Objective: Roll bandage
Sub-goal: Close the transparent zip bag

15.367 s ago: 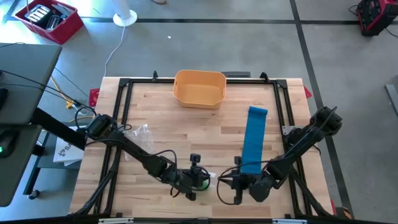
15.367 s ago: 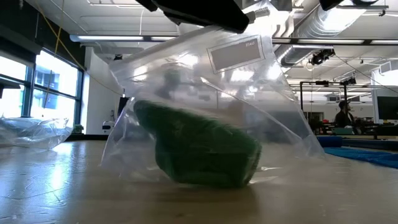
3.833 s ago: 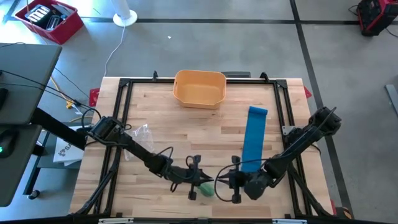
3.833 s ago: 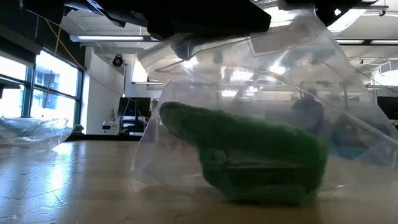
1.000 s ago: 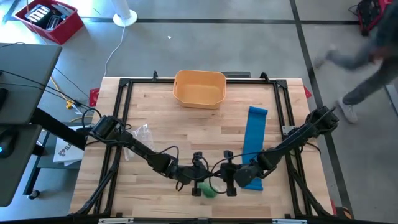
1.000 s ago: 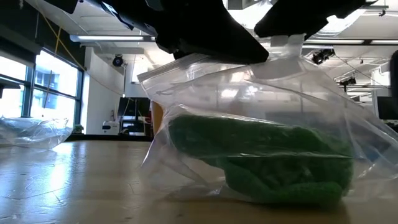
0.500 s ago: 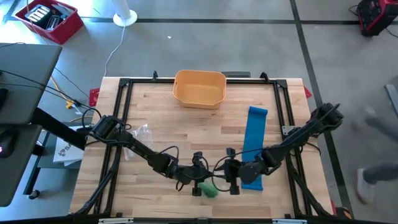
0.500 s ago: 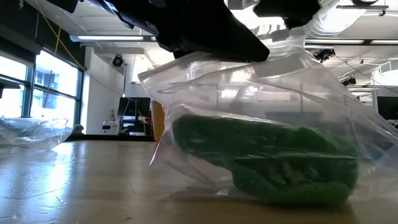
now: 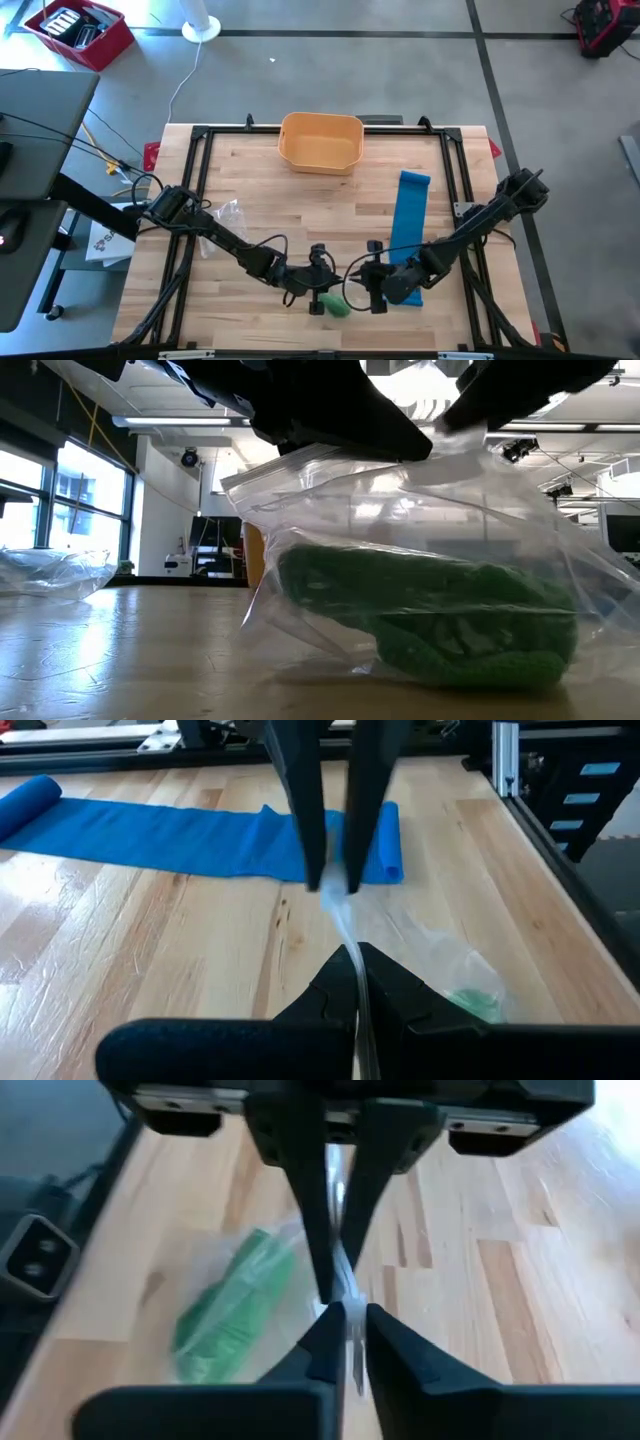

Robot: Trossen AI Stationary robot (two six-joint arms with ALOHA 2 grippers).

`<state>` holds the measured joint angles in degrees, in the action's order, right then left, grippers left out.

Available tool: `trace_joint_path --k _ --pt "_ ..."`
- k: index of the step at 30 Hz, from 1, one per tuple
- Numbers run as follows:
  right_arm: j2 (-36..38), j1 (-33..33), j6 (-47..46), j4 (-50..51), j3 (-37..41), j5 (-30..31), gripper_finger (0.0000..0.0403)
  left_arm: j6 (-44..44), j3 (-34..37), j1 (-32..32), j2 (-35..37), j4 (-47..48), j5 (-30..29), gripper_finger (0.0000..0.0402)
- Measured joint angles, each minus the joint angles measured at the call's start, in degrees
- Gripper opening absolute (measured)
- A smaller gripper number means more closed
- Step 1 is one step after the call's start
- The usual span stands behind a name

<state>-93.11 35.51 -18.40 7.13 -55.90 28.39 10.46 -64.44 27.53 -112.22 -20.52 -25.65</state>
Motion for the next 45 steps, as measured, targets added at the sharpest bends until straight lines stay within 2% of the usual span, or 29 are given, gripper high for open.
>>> trace_joint_path --k 6,12,17,22,26,29,35,39,45 --pt "-1.54 -1.04 1.57 -3.52 0.00 -0.27 0.0015 0.06 0.02 -0.12 0.00 -0.13 0.02 0.0000" --pt "-1.78 -1.87 1.95 -5.82 0.02 -2.98 0.0017 1.01 0.06 0.00 0.00 -0.41 0.09 0.0000" --pt "-1.21 -1.94 1.96 -6.67 0.02 -2.74 0.0076 0.98 -0.09 -0.20 0.00 -0.89 0.44 0.0000" --pt "3.14 -0.72 -0.04 -2.53 0.00 -2.52 0.0145 0.98 -0.09 -0.20 0.00 -0.52 0.52 0.0000" --pt "4.80 0.67 -5.52 2.03 0.08 0.54 0.0162 0.96 -0.09 -0.18 0.00 -0.45 1.22 0.0000" --pt "3.66 2.04 -6.07 2.32 0.50 3.87 0.0160 0.94 -0.09 -0.16 0.00 -0.45 1.22 0.0000" --pt "-0.33 3.29 -4.80 -2.86 0.57 4.70 0.0131 0.42 -0.07 -0.16 0.00 -0.45 1.29 0.0000" --pt "-2.78 4.12 -1.95 -8.13 0.59 7.64 0.0098 0.39 -0.07 -0.09 0.00 -0.41 1.29 0.0000" --pt "-3.25 5.42 -2.31 -7.58 0.59 10.79 0.0033 0.38 -0.05 -0.07 0.00 -0.39 1.30 0.0000"
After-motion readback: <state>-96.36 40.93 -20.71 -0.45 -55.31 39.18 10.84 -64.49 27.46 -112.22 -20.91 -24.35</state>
